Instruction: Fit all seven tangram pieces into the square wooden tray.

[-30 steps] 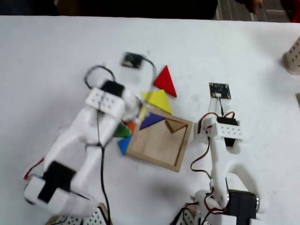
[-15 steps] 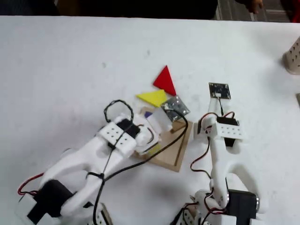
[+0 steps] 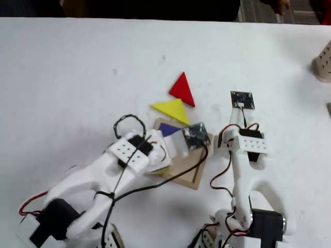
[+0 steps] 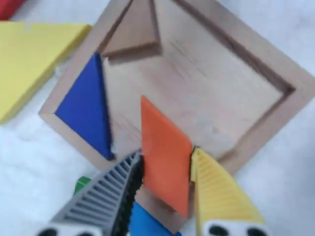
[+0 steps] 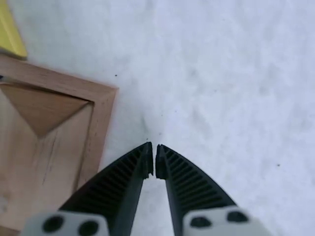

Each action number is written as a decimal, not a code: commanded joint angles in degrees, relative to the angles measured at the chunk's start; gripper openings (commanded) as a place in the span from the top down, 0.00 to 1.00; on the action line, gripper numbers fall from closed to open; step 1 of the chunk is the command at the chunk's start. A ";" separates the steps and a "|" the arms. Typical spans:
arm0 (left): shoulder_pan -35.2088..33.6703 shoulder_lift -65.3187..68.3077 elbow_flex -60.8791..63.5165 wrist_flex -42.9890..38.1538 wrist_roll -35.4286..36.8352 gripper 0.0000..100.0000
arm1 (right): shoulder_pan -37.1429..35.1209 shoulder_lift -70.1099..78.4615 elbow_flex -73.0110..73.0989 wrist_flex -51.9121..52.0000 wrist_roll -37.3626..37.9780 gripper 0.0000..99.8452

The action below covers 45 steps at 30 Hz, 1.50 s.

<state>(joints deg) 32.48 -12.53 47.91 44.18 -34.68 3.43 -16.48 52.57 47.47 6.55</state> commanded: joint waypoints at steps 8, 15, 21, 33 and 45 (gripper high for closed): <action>-0.66 -2.86 1.41 -6.33 -16.62 0.82 | -0.22 -2.95 -0.44 -0.84 0.79 0.98; -3.82 -2.51 1.41 -15.30 -16.09 0.82 | -0.13 -2.95 -0.44 -0.84 0.79 0.98; -6.73 -2.95 1.67 -19.08 -12.13 0.82 | -0.40 -2.95 -0.44 -0.84 0.79 0.98; -7.08 -6.64 1.49 -10.11 12.48 0.82 | -0.40 -3.03 -0.44 -0.75 0.79 0.98; -30.46 -29.85 13.27 -0.79 32.09 0.82 | -9.98 -3.56 -1.93 4.26 13.19 0.98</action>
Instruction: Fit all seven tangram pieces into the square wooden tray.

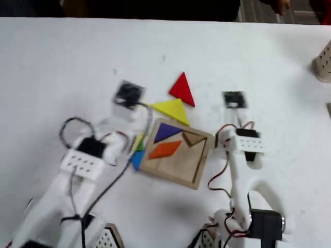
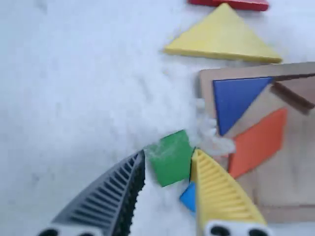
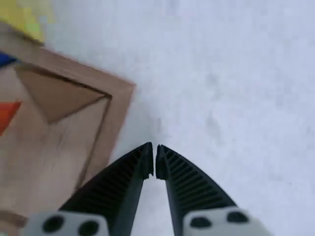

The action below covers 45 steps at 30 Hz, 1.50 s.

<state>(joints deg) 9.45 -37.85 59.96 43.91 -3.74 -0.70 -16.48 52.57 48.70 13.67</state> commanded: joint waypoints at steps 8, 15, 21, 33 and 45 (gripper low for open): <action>-28.00 -3.47 3.87 -6.59 1.23 0.82 | -24.13 -3.47 -6.24 9.89 19.96 0.95; -28.79 4.88 0.18 -6.68 0.79 0.82 | -32.57 -3.47 -8.00 9.80 26.55 0.78; -29.93 7.52 -1.23 -7.30 0.70 0.82 | -32.66 -3.03 -12.31 9.54 34.73 0.78; -31.87 7.96 -1.23 -9.93 0.70 0.82 | -32.84 9.71 -12.31 -3.12 37.71 0.78; -31.87 8.04 -0.88 -11.08 0.70 0.82 | -32.31 15.52 -12.31 -4.70 37.80 0.81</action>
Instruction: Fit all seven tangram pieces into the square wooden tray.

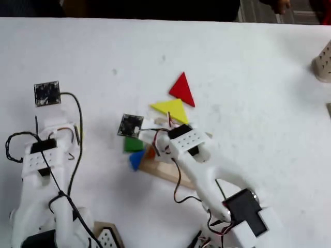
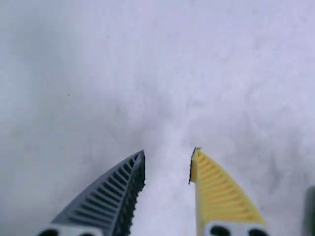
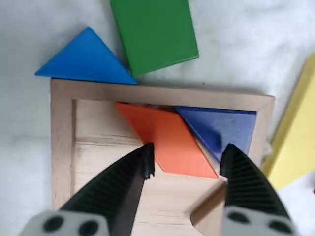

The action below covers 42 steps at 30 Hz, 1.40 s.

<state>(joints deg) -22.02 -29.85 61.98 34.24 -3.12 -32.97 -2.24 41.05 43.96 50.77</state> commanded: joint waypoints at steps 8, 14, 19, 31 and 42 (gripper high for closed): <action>-0.40 0.04 -2.81 -1.41 0.09 0.82 | -0.48 -8.13 0.09 8.84 0.70 0.79; -0.40 0.04 -2.81 -1.41 0.09 0.82 | -3.12 -10.15 7.47 6.55 2.81 0.79; -0.40 0.04 -2.81 -1.41 0.09 0.82 | -3.30 -10.51 8.35 5.93 2.81 0.79; 0.48 0.04 -2.73 -1.32 0.09 0.82 | -3.30 -9.89 10.64 -2.68 -4.48 0.81; 0.48 0.04 -2.73 -1.23 0.09 0.82 | 0.31 -11.21 9.76 -2.77 -4.57 0.99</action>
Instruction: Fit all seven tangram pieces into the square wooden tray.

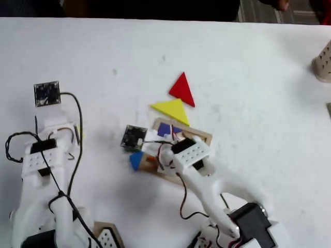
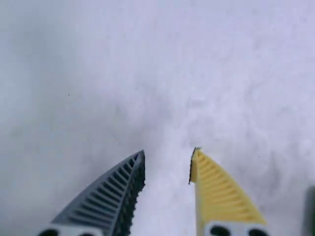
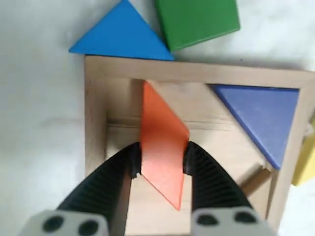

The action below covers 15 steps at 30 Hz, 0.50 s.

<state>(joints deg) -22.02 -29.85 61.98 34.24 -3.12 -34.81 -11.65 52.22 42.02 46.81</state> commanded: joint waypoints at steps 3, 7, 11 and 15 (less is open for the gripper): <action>0.48 0.04 -2.73 -1.23 0.09 0.82 | 7.08 -5.23 -3.34 0.92 -0.62 0.98; 0.48 0.04 -2.73 -1.32 0.09 0.82 | 12.79 -13.14 -3.43 3.74 1.67 0.98; 0.48 0.04 -2.73 -1.32 0.09 0.82 | 17.10 -18.86 -3.43 5.76 12.66 0.98; 0.48 0.04 -2.73 -1.32 0.09 0.82 | 20.09 -20.44 -3.34 4.97 20.75 0.98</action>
<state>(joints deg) -22.02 -29.85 61.98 34.24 -3.12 -16.70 -29.14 51.52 47.30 61.85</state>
